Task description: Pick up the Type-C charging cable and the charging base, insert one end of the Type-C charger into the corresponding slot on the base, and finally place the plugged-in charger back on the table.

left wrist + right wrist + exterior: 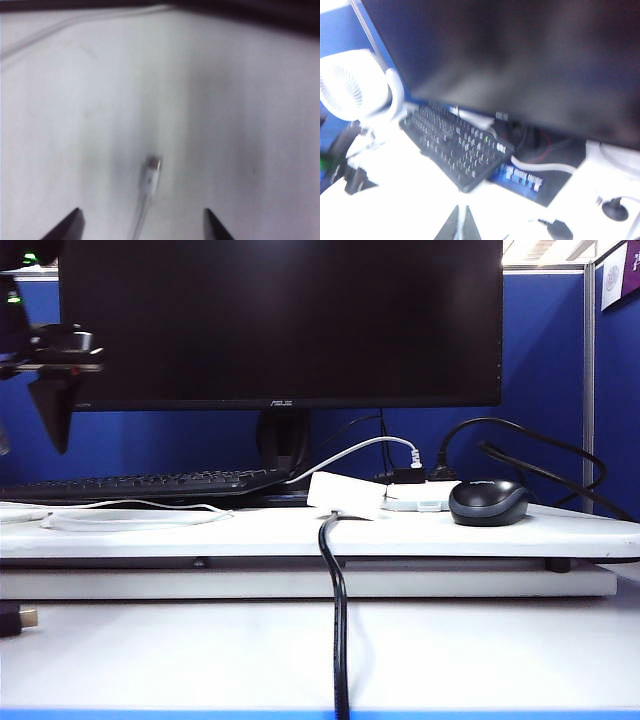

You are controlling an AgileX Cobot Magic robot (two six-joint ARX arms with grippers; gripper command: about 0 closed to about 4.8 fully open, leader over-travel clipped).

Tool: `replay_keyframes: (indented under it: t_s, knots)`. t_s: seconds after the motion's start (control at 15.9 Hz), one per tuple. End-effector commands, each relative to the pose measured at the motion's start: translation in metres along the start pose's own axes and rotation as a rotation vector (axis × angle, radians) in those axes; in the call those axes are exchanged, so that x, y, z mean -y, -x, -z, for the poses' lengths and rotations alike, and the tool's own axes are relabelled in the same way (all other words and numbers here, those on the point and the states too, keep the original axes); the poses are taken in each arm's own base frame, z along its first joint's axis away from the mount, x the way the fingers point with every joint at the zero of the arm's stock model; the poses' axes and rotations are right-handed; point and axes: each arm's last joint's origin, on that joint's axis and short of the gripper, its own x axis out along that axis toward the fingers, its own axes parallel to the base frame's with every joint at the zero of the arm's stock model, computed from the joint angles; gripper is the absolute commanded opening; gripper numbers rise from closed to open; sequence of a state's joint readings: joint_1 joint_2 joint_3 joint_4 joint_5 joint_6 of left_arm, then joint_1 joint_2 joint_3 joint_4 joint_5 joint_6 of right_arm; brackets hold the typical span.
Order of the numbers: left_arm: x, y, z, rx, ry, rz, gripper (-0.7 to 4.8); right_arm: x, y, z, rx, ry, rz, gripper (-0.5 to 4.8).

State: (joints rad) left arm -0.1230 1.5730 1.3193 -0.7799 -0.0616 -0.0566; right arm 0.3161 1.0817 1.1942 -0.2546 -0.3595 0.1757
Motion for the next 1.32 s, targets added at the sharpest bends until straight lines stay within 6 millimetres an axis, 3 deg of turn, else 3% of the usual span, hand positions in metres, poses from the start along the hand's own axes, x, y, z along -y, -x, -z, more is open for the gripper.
replay_keyframes:
  t_s: [0.06, 0.31, 0.38, 0.44, 0.75, 1.32]
  knots:
    - [0.001, -0.004, -0.014, -0.095, 0.001, -0.008, 3.10, -0.001, 0.001, -0.001, 0.002, 0.001, 0.000, -0.07]
    - [0.005, -0.022, -0.019, -0.268, 0.003, 0.072, 3.13, -0.001, 0.001, -0.001, -0.002, 0.000, -0.002, -0.07]
    - [0.008, -0.027, -0.016, -0.312, 0.016, 0.164, 3.80, -0.001, 0.001, 0.000, -0.006, -0.002, -0.002, -0.07]
    - [0.009, -0.029, -0.016, -0.319, 0.019, 0.180, 3.87, -0.001, 0.001, 0.000, -0.011, -0.004, -0.001, -0.07]
    - [0.005, -0.030, -0.020, -0.270, 0.021, 0.045, 3.85, 0.000, 0.001, 0.002, -0.032, -0.011, 0.002, -0.07]
    - [0.006, -0.041, -0.021, -0.268, -0.032, 0.049, 3.75, 0.000, 0.001, 0.003, -0.039, -0.015, 0.004, -0.07]
